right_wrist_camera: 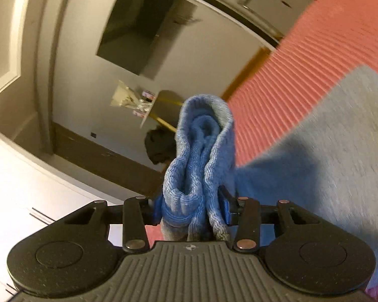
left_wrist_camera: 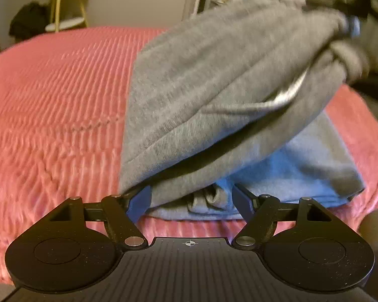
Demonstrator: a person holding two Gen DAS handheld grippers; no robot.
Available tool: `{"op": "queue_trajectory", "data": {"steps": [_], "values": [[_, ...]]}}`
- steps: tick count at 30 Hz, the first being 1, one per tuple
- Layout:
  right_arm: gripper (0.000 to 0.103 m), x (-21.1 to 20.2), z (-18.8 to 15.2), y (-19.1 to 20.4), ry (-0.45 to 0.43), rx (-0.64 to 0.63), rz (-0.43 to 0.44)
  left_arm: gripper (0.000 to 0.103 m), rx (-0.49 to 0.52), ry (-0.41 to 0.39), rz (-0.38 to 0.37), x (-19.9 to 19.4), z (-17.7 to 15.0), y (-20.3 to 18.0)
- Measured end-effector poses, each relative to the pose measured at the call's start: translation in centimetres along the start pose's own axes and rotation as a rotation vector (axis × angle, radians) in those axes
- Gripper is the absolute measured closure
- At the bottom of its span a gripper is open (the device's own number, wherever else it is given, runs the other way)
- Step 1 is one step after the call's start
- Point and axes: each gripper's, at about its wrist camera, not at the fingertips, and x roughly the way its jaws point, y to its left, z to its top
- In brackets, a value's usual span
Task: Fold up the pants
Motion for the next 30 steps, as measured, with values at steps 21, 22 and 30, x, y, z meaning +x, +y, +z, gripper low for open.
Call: {"op": "queue_trajectory", "data": {"steps": [21,22,30], "values": [[0.032,-7.4,0.6,-9.2,-0.070,0.117,-0.248,0.068,-0.114,0.060,0.041,0.4,0.0,1.7],[0.028,-7.2,0.3,-9.8,-0.054,0.133,-0.273,0.067,-0.113,0.060,0.043,0.3,0.0,1.7],[0.027,-1.5,0.0,-13.2,0.155,0.203,-0.286,0.062,-0.148,0.079,0.041,0.6,-0.1,2.2]]}}
